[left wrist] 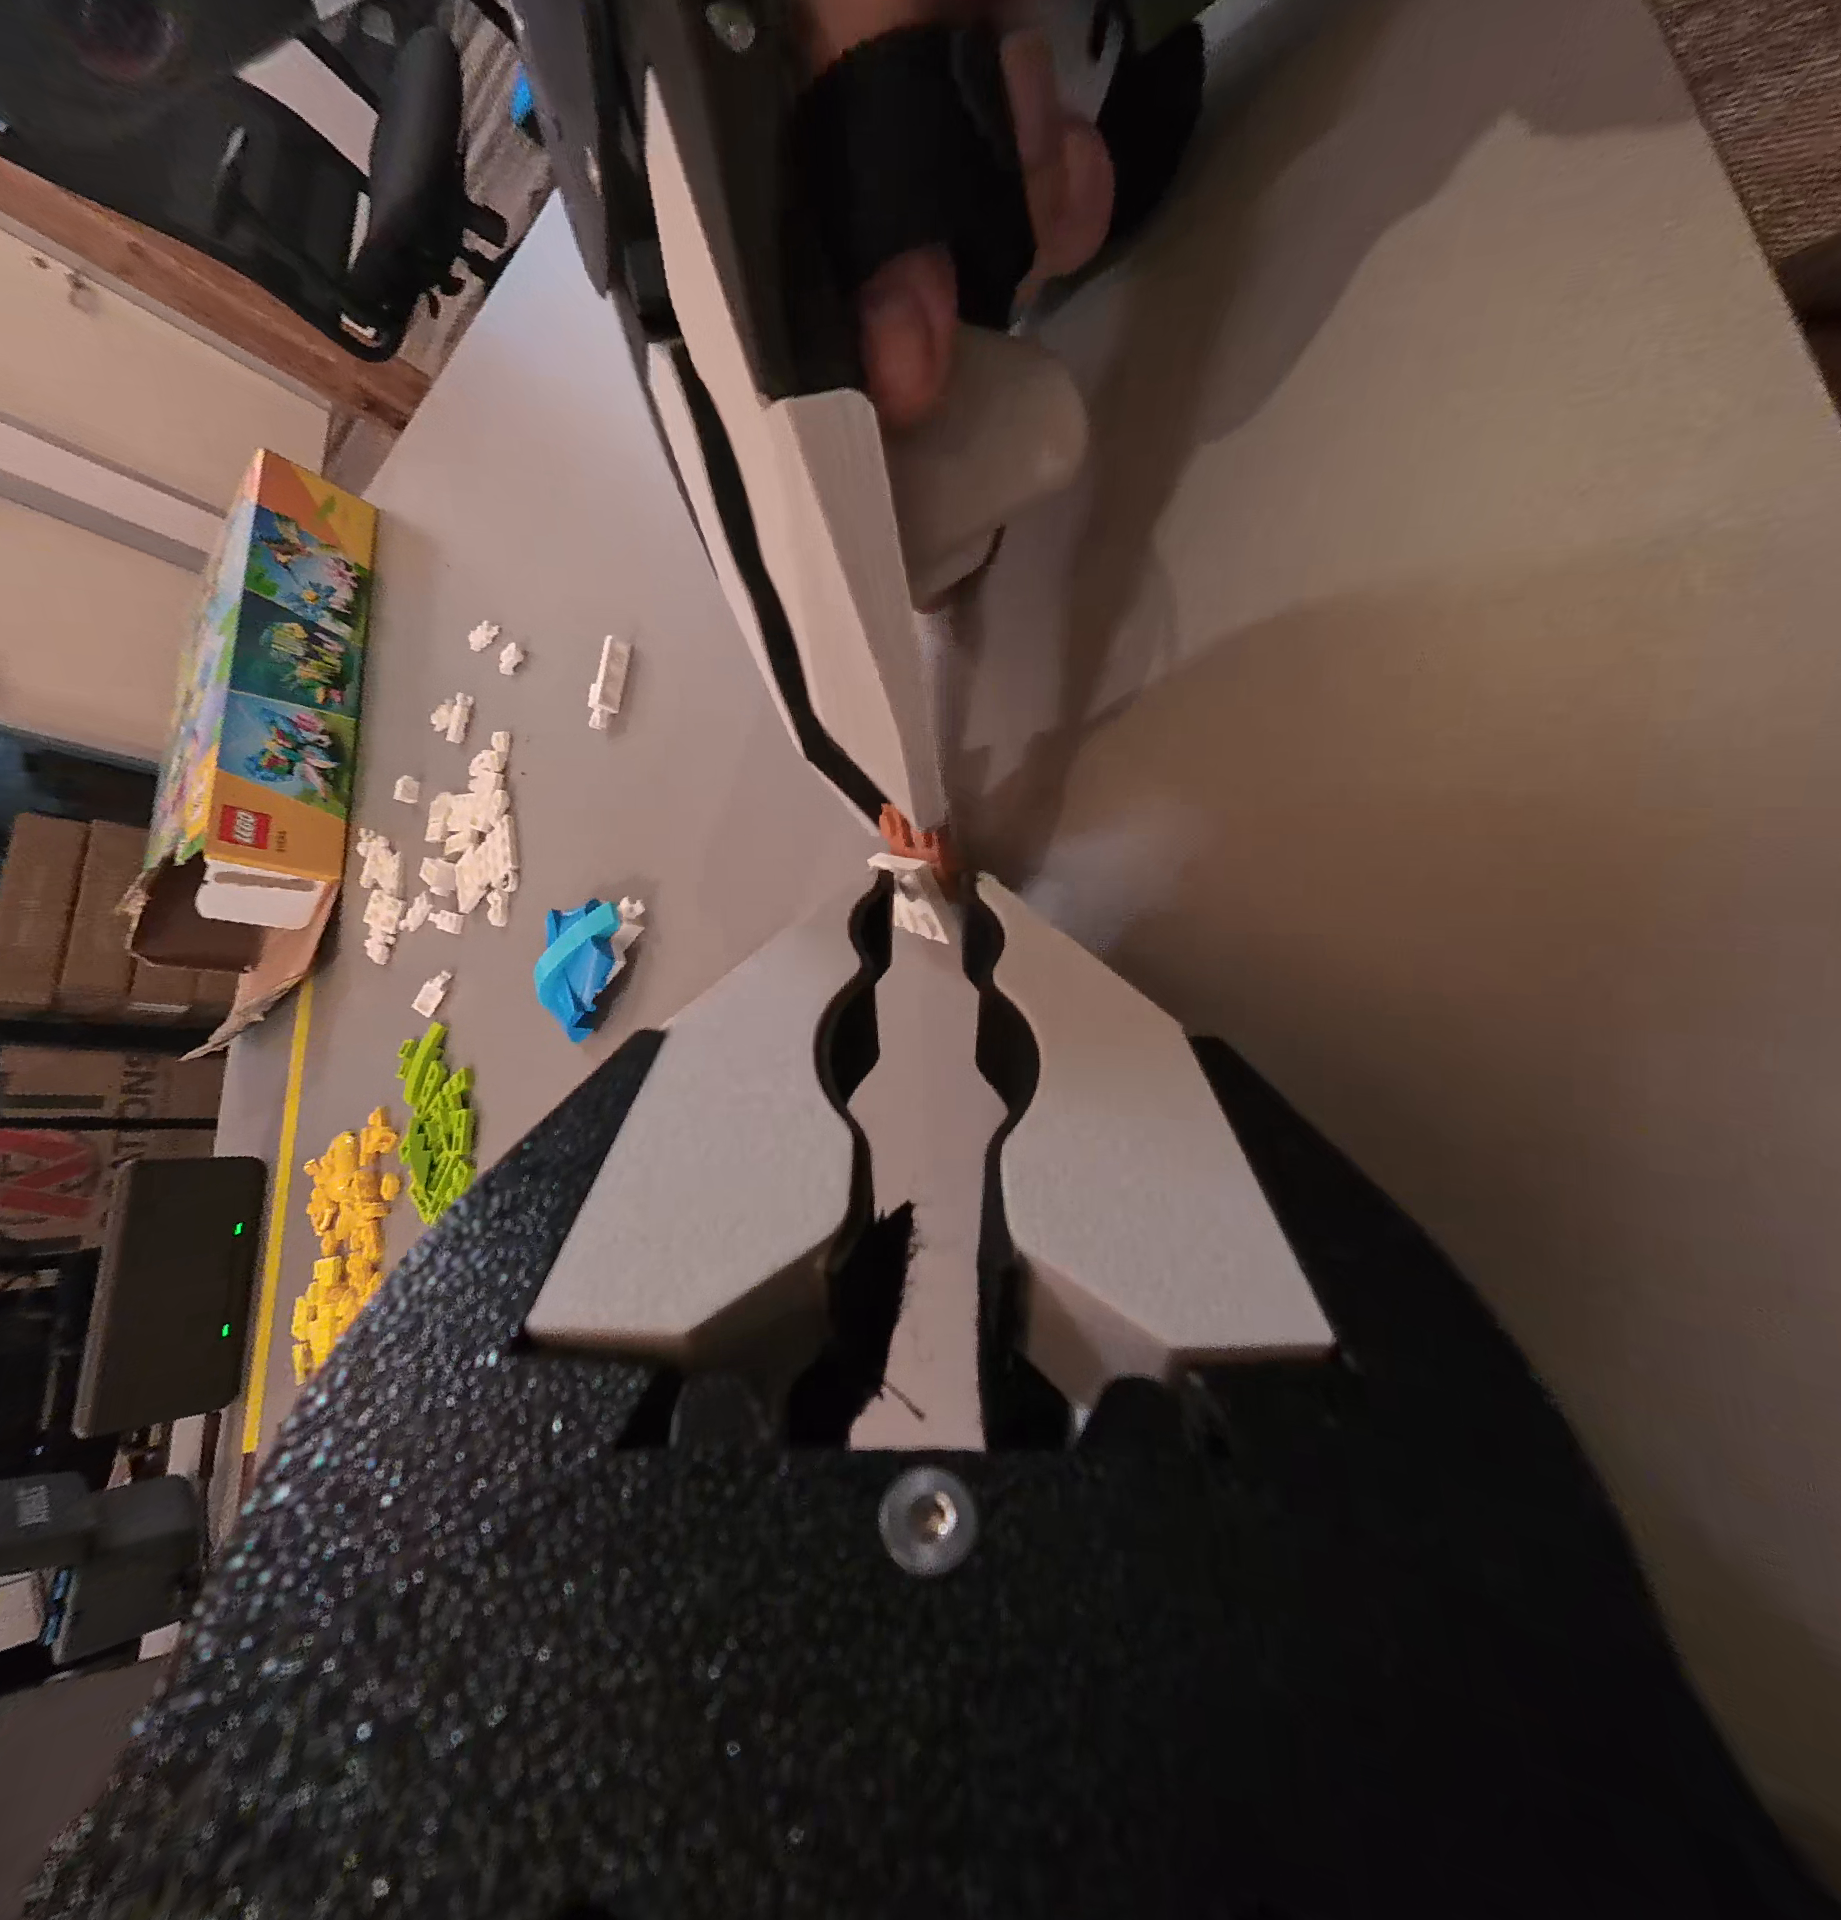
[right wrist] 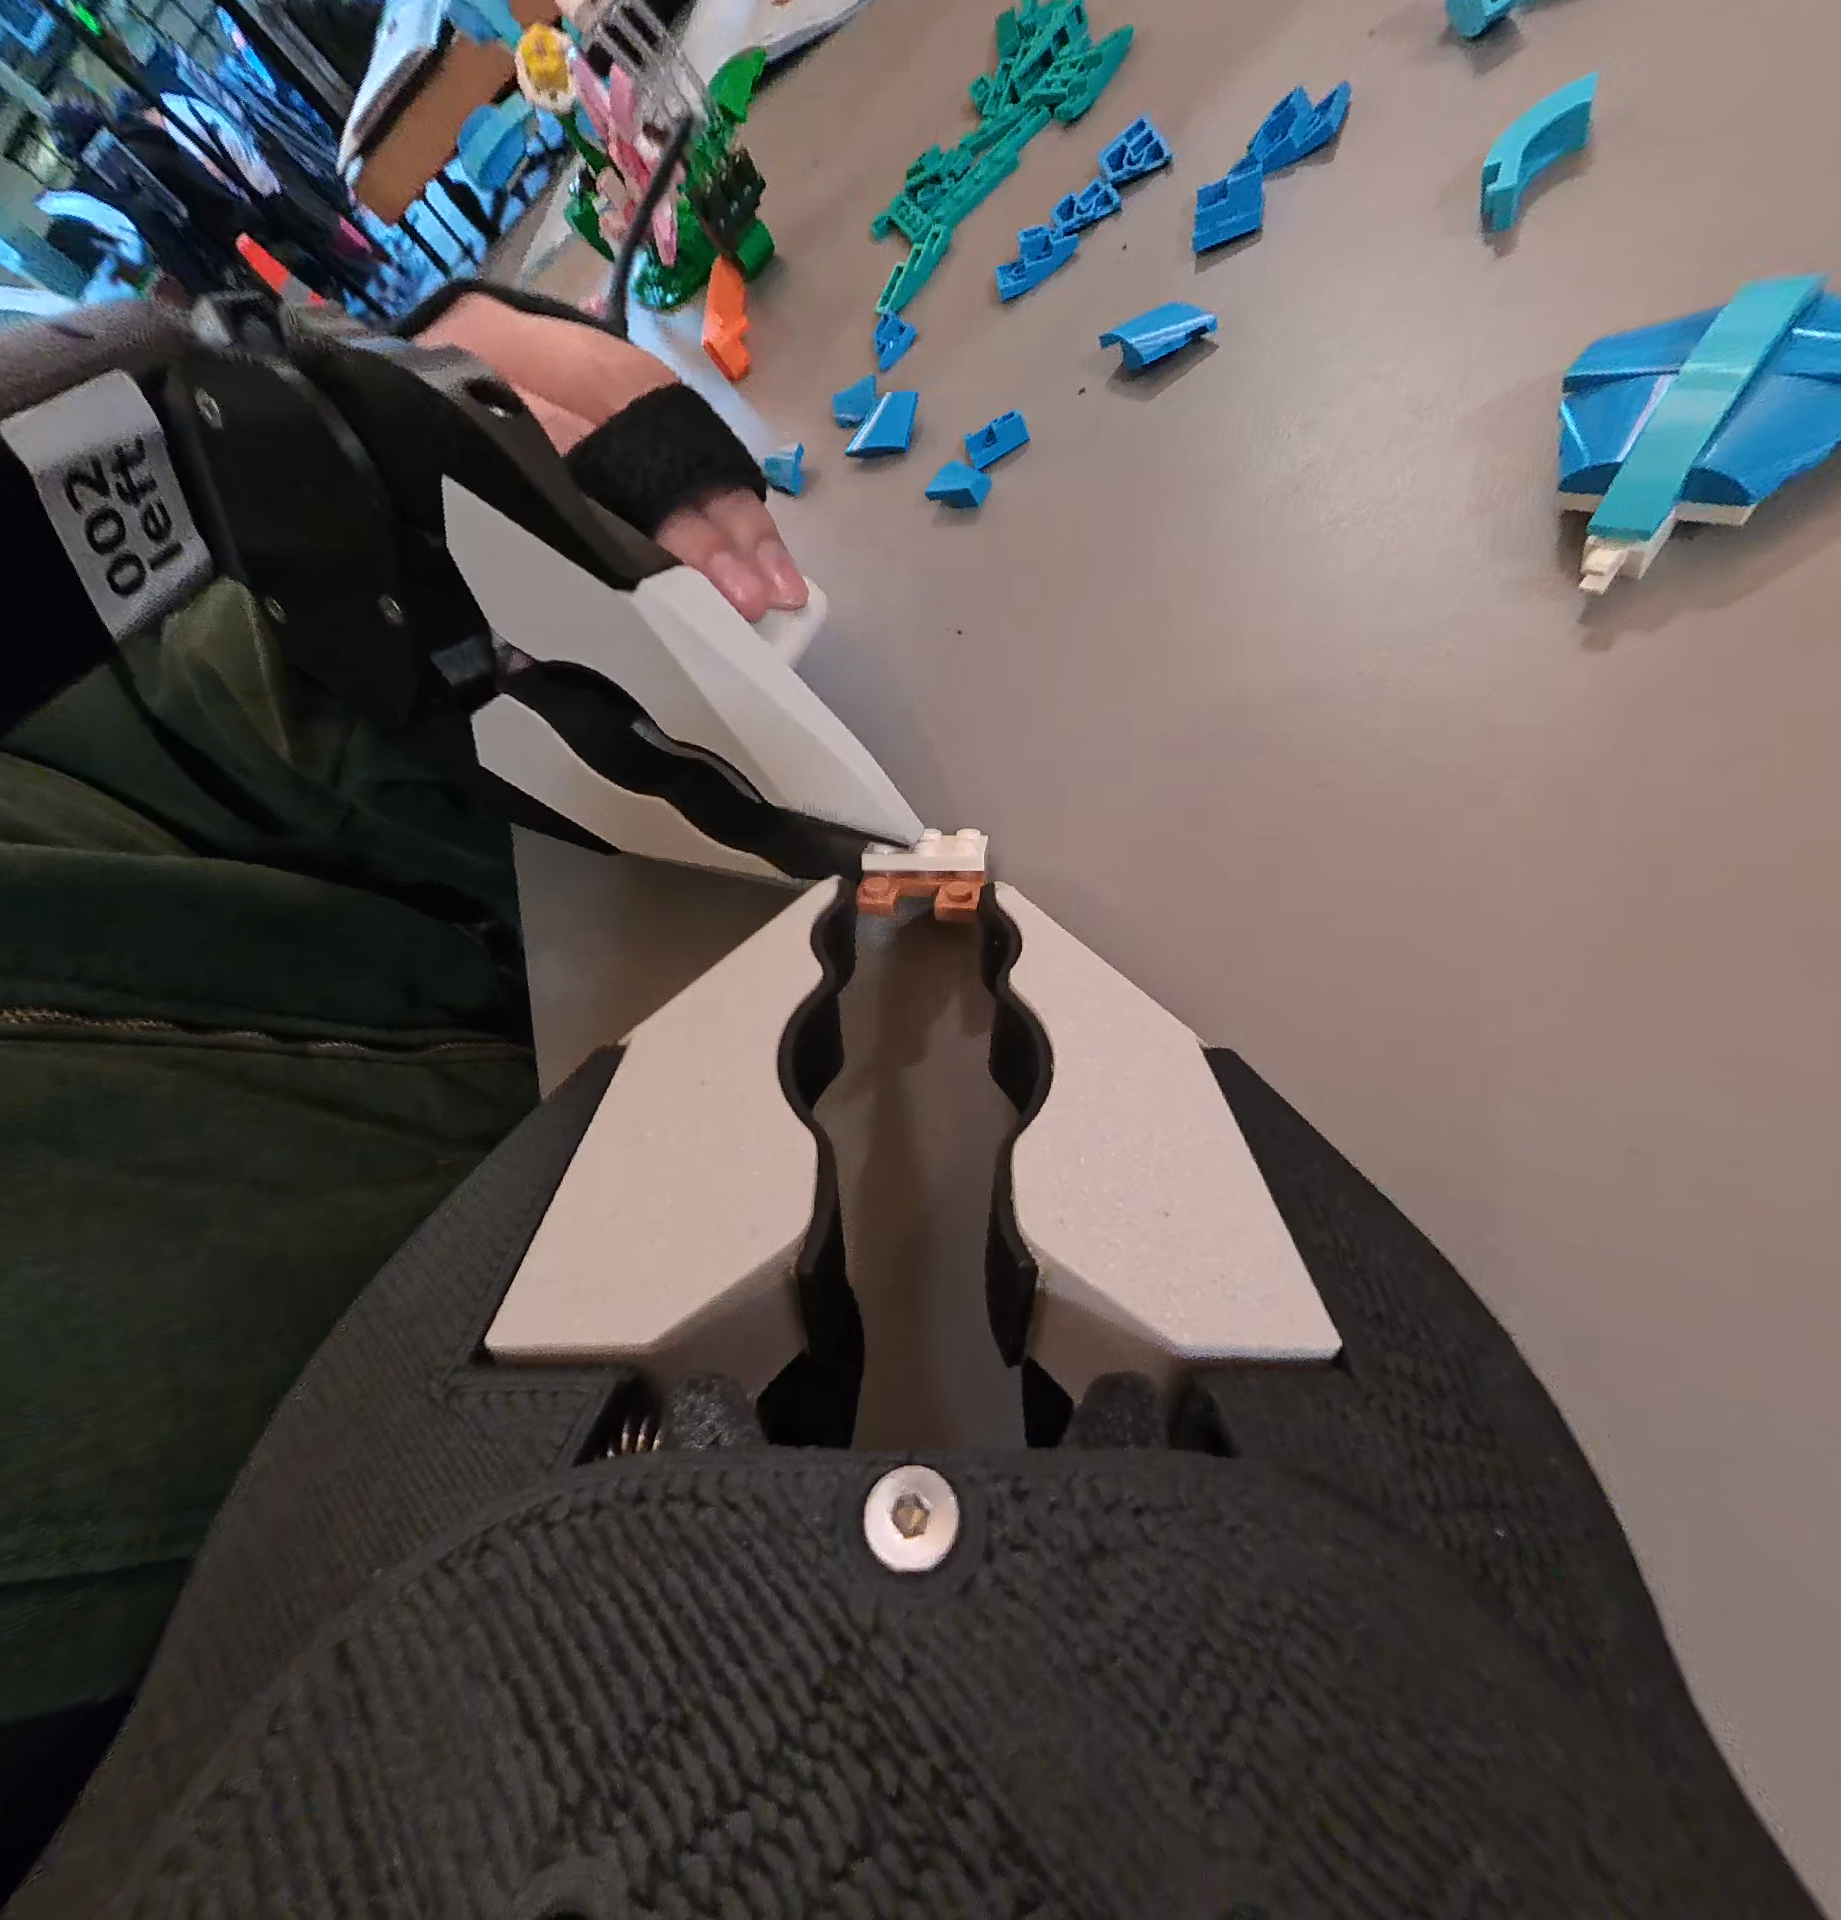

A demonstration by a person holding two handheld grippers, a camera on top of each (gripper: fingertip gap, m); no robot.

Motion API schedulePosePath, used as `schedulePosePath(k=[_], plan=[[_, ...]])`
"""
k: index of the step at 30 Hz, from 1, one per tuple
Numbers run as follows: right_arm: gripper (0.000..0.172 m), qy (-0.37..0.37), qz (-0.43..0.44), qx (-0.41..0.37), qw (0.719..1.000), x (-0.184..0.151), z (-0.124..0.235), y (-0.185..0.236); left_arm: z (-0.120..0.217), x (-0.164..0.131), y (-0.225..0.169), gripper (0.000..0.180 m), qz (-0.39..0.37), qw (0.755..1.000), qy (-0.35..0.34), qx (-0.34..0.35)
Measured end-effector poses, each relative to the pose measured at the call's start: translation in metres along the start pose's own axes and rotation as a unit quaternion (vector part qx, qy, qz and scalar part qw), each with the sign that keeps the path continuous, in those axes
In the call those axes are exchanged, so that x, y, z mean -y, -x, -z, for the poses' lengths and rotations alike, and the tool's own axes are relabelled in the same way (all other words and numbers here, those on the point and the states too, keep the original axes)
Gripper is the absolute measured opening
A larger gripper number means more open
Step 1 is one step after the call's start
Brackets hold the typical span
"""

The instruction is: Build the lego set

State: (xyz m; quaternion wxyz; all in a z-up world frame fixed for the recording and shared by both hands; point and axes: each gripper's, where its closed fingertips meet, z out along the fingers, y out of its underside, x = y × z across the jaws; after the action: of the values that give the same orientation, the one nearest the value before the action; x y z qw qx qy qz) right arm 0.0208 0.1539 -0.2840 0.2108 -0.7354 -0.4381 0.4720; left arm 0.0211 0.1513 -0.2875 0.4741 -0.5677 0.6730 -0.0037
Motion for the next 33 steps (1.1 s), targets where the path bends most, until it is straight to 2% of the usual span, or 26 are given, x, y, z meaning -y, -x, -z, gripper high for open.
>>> schedulePosePath(k=[7, 12, 19, 21, 24, 26, 30, 33], plan=[[0.023, -0.019, -0.038, 0.013, 0.999, 0.004, 0.002, -0.001, 0.000, 0.002, 0.002, 0.017, 0.022, 1.000, -0.009, 0.001], [0.023, -0.028, -0.048, 0.021, 0.998, 0.006, 0.003, 0.000, 0.000, 0.004, 0.010, 0.010, 0.016, 0.999, -0.005, 0.032], [0.023, -0.059, -0.011, 0.040, 0.997, 0.016, 0.007, 0.009, 0.010, 0.011, 0.019, 0.007, -0.003, 0.998, -0.026, 0.064], [0.022, -0.079, 0.027, 0.050, 0.995, 0.024, 0.012, 0.017, 0.016, 0.017, 0.022, 0.007, 0.010, 0.996, -0.052, 0.070], [0.042, -0.115, 0.128, 0.032, 0.985, 0.036, 0.021, 0.028, 0.030, 0.032, 0.030, 0.007, 0.058, 0.988, -0.122, 0.076], [0.047, -0.141, 0.205, 0.011, 0.968, 0.045, 0.028, 0.038, 0.043, 0.046, 0.033, 0.007, 0.103, 0.974, -0.192, 0.054], [0.034, -0.189, 0.314, 0.018, 0.930, 0.055, 0.036, 0.071, 0.067, 0.067, 0.039, 0.006, 0.176, 0.936, -0.306, 0.005], [0.014, -0.191, 0.349, 0.025, 0.917, 0.054, 0.036, 0.083, 0.079, 0.077, 0.039, 0.006, 0.193, 0.915, -0.354, -0.022]])
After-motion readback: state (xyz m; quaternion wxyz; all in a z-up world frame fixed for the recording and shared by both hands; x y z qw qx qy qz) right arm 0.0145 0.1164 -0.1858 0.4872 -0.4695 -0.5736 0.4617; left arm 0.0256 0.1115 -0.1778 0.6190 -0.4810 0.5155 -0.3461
